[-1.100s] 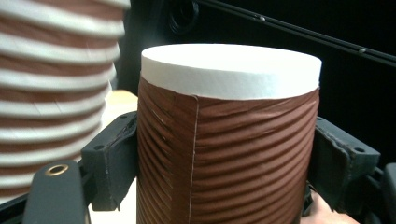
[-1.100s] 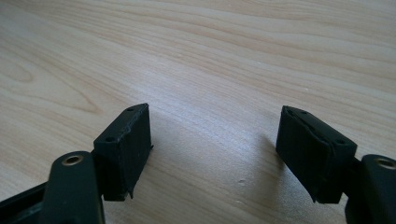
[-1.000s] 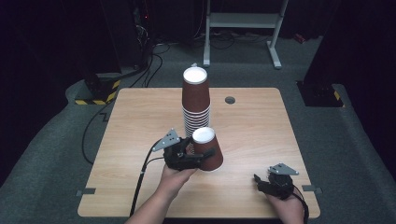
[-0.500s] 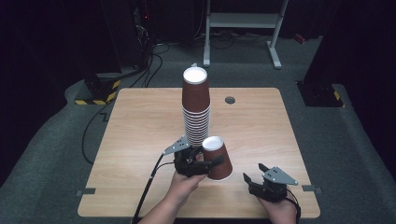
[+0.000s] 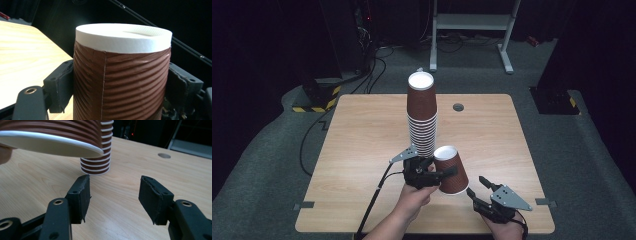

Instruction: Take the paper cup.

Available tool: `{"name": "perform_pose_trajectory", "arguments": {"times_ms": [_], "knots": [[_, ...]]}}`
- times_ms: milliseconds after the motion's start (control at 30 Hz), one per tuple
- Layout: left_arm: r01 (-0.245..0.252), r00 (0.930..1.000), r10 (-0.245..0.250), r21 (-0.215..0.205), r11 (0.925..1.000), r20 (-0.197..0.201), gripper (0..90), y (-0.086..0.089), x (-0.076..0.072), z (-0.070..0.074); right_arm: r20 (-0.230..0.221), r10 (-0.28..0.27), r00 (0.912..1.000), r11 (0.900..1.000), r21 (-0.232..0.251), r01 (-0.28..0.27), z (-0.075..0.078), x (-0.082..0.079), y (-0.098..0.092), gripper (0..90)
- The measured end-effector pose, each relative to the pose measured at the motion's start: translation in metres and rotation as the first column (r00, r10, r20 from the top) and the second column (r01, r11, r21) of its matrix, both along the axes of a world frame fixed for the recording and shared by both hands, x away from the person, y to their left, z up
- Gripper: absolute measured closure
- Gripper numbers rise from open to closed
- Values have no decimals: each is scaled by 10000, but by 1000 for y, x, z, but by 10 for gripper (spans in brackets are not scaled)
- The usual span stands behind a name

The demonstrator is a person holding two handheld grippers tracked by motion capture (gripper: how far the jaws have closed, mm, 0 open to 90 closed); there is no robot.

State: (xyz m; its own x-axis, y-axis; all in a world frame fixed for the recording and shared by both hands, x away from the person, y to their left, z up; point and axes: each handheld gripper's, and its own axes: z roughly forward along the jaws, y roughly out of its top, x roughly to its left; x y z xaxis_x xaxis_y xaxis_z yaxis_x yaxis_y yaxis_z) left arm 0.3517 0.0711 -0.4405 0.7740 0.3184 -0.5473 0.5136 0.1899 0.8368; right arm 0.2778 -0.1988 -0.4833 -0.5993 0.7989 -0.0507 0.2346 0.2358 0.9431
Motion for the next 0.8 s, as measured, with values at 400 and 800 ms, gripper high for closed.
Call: {"name": "perform_pose_trajectory", "arguments": {"times_ms": [400,800], "knots": [[63,9999,-61,228,9997,-80,196,-9,3,-1,1291,-241,9913,9996,185,219,2,-9,7,418],[180,9994,-181,-30,9998,-311,196,-12,7,-1,1713,-238,9849,9993,326,185,-1,2,7,521]]}}
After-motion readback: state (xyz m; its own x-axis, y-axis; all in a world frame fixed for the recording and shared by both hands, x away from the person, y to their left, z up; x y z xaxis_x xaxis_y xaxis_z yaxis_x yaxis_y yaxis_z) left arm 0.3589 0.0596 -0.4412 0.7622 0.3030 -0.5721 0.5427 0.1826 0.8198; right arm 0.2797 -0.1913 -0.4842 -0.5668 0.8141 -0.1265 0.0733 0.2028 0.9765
